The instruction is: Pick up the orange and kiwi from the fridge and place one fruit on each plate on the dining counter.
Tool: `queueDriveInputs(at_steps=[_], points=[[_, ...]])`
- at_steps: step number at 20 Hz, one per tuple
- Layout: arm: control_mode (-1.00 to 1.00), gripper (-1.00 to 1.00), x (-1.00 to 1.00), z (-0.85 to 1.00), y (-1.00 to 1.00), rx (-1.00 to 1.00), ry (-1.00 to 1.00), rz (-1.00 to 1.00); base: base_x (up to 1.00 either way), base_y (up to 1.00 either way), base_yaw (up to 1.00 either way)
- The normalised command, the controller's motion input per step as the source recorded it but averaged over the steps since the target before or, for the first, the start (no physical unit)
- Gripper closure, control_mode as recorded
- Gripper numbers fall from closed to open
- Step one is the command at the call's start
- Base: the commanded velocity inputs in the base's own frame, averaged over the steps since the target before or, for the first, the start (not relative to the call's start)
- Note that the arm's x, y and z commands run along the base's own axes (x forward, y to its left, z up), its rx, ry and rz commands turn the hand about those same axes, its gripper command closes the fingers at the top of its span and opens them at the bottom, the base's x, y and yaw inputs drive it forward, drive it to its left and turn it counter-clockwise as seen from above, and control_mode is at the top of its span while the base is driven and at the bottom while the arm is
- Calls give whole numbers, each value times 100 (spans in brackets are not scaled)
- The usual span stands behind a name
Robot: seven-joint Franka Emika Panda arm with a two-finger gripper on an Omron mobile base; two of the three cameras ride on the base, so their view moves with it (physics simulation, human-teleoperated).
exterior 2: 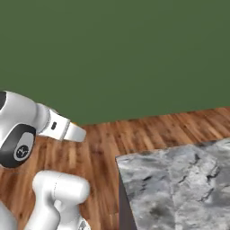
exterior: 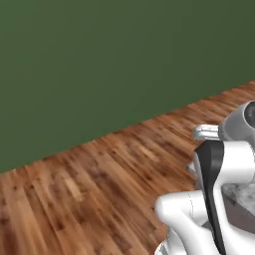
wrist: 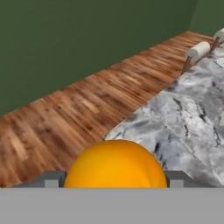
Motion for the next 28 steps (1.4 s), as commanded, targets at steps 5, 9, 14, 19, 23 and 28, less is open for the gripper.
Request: queueDriveInputs(at_steps=[5, 9, 14, 19, 23, 28], points=[[100, 100, 0, 0, 0, 0, 0, 0, 62, 49, -74], [100, 100, 0, 0, 0, 0, 0, 0, 54, 45, -78], [100, 100, 0, 0, 0, 0, 0, 0, 15, 72, -65], [100, 100, 0, 0, 0, 0, 0, 0, 34, 98, -50], [100, 100, 0, 0, 0, 0, 0, 0, 50, 100, -45], [100, 100, 0, 0, 0, 0, 0, 0, 64, 95, -51]])
